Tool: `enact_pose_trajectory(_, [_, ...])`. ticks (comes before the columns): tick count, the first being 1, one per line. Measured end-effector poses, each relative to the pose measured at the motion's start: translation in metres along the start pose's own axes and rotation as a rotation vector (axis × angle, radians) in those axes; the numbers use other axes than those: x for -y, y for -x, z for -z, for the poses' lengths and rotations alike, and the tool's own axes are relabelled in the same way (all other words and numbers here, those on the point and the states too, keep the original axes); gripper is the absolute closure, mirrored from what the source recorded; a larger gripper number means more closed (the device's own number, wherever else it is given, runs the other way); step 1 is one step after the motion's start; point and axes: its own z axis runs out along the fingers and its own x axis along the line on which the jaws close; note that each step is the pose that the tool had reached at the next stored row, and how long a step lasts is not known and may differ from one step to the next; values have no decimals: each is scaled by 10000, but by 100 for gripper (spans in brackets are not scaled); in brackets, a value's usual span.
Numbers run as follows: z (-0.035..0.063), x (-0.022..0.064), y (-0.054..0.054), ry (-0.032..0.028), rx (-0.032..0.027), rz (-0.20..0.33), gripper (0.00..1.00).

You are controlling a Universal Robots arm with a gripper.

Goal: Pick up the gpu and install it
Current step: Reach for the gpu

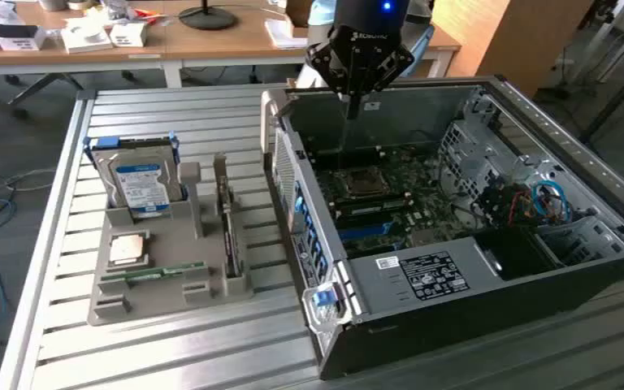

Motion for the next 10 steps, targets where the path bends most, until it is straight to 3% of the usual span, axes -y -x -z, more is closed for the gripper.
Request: enact_pose_trajectory(10, [0, 0, 0, -1, 0, 1, 89])
